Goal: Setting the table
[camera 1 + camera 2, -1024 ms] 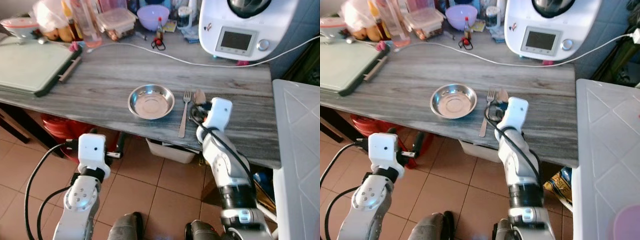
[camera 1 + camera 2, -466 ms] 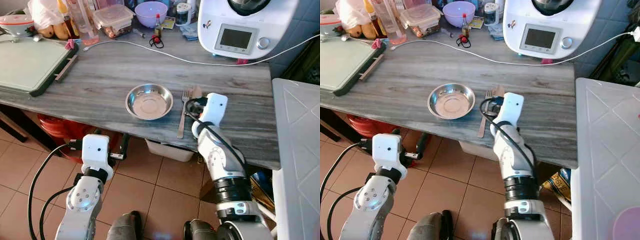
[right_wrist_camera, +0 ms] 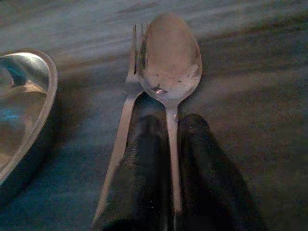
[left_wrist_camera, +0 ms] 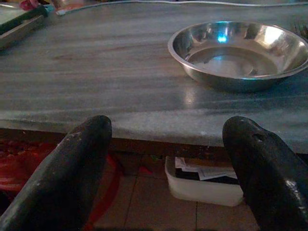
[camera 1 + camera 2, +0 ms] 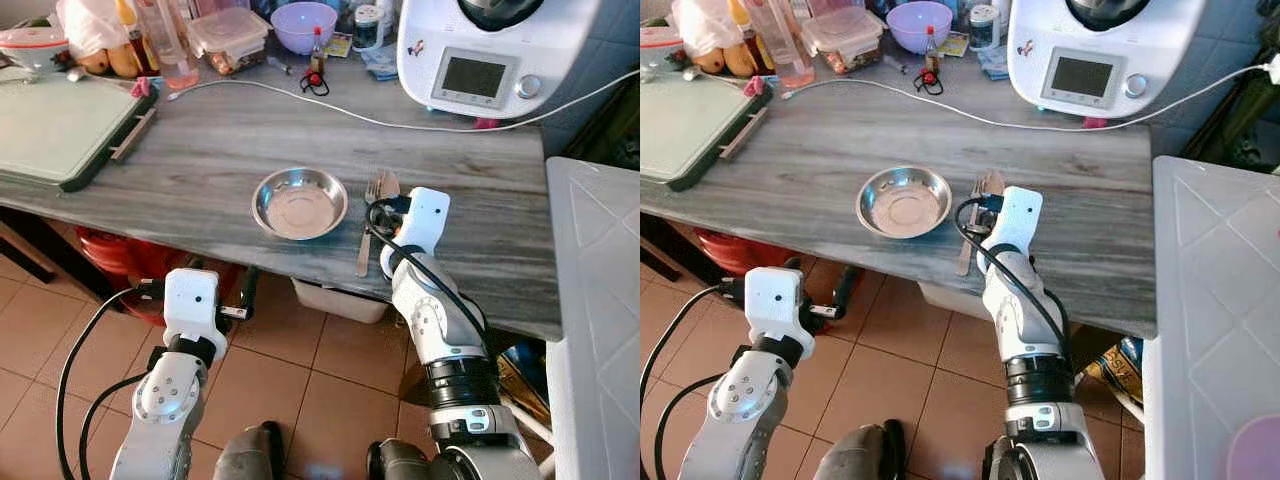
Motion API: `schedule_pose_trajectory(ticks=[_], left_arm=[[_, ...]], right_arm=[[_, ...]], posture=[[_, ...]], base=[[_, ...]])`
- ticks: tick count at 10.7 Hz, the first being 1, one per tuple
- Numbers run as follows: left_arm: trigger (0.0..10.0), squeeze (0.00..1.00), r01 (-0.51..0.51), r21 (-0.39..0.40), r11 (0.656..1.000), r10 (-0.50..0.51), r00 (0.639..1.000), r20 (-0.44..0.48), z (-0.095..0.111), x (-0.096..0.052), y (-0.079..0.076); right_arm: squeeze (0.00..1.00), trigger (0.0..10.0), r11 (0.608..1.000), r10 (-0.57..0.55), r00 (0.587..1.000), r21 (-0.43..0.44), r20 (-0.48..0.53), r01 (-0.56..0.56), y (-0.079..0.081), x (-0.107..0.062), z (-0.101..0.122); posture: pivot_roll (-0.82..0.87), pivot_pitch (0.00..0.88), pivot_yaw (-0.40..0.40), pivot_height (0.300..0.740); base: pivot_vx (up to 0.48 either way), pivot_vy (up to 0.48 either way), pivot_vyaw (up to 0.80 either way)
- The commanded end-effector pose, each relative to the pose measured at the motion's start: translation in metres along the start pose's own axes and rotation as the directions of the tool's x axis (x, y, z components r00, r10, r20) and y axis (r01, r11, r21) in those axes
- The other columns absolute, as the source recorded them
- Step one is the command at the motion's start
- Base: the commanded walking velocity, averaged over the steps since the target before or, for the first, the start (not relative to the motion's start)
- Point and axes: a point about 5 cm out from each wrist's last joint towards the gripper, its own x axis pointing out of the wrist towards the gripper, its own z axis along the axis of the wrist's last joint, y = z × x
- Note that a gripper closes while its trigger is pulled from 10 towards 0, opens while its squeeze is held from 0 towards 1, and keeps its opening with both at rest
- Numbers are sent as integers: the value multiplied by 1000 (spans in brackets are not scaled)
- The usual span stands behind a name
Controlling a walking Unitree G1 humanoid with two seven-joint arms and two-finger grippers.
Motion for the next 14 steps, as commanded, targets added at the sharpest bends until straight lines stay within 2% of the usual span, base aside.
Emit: schedule_pose_trajectory(ticks=[1,7,10,11,13,14], left_arm=[[10000,0,10,4,1000,-10,1000,-4,1,-2,-1],[10000,0,16,-6,1000,-16,1000,4,2,-2,-2],[10000,0,16,-13,1000,-16,1000,14,3,-2,-2],[10000,0,15,-18,1000,-15,1000,20,3,-1,-2],[10000,0,-19,-36,999,20,999,32,4,-2,2],[10000,0,-88,-28,996,88,996,2,-1,-3,7]], right_arm=[[1000,10000,999,-42,998,3,-54,42,-5,-2,-13],[1000,10000,994,-114,993,-2,-12,114,-19,-7,-9],[1000,10000,993,-117,988,-16,95,119,-31,-15,6],[1000,10000,994,-94,978,-40,186,103,-33,-20,17],[1000,10000,987,-1,941,-149,339,55,-30,-28,39],[1000,10000,965,65,912,-258,404,46,-31,-35,47]], posture=[[16,173,41,740],[16,170,35,740],[14,164,34,740],[12,157,34,740],[10,139,36,740],[9,113,36,740]], base=[[0,0,0],[0,0,0],[0,0,0],[0,0,0],[0,0,0],[0,0,0]])
